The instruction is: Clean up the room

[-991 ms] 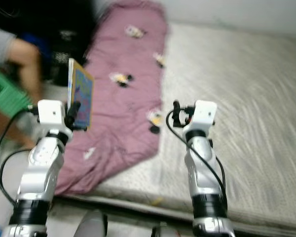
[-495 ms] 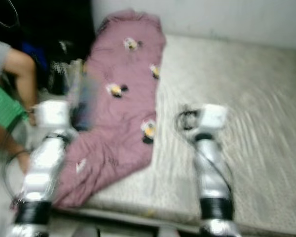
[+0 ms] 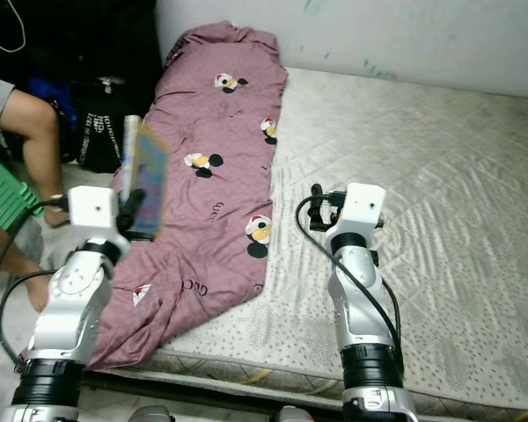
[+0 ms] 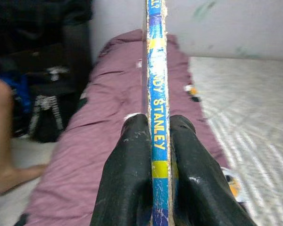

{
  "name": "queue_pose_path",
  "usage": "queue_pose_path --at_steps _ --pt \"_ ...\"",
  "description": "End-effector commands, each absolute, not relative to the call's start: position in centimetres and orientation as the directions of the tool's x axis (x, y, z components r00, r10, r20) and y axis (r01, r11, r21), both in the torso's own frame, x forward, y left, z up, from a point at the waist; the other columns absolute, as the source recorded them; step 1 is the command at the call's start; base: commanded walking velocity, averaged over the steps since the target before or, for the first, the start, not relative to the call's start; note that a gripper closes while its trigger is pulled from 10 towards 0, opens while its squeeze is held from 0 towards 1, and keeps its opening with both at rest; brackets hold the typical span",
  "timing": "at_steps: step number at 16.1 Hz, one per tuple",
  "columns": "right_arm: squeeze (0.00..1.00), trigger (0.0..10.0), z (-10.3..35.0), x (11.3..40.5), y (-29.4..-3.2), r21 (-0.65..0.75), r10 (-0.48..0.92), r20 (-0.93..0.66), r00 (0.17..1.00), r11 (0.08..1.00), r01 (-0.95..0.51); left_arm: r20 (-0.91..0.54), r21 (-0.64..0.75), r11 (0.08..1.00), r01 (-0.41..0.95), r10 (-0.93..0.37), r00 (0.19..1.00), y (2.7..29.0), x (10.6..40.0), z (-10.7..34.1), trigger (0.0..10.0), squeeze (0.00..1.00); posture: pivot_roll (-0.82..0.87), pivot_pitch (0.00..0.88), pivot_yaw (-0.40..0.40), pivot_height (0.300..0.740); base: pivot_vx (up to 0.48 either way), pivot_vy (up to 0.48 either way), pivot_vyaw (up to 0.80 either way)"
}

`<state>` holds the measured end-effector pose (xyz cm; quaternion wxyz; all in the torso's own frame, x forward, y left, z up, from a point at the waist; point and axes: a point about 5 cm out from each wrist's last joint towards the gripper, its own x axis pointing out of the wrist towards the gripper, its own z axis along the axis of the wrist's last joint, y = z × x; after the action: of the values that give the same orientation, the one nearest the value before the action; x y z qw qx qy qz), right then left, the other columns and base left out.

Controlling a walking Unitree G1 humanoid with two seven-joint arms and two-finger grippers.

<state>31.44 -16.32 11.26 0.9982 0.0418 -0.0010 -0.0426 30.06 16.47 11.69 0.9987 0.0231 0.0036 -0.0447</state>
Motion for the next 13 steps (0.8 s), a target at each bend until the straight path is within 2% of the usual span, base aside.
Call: queue_pose_path --at_steps 1,2,7,11,13 --pt "0.00 10.0 11.2 31.4 -15.9 0.185 -0.071 -0.020 0.997 0.980 0.073 0.052 0.047 0.995 0.088 -0.090 0.995 16.5 30.3 12.9 10.0 0.00 -0.02 0.000 -0.033 0.740 0.000 0.000 0.00" --pt "0.00 10.0 11.1 31.3 -16.4 0.076 -0.138 -0.004 0.990 0.988 0.138 0.047 0.046 0.995 0.084 -0.087 0.995 16.6 30.1 12.7 10.0 0.00 -0.02 0.000 -0.031 0.740 0.000 0.000 0.00" --pt "0.00 10.0 10.6 30.0 -16.1 0.113 -0.071 -0.029 0.997 0.991 0.074 0.016 0.037 0.993 0.112 -0.112 0.994 16.1 28.9 11.8 10.0 0.00 -0.03 0.000 -0.030 0.740 0.000 0.000 0.00" --pt "0.00 10.0 10.9 29.9 -16.4 0.106 -0.070 -0.018 0.997 0.992 0.071 0.017 0.035 0.991 0.126 -0.127 0.992 15.8 29.1 12.0 10.0 0.00 -0.03 0.007 -0.040 0.740 0.000 0.000 -0.80" --pt "0.00 10.0 10.9 29.8 -16.7 0.103 -0.070 -0.023 0.997 0.992 0.072 0.015 0.031 0.991 0.129 -0.130 0.991 15.8 29.1 12.0 10.0 0.00 -0.03 0.017 -0.041 0.740 0.000 -0.304 -0.21"
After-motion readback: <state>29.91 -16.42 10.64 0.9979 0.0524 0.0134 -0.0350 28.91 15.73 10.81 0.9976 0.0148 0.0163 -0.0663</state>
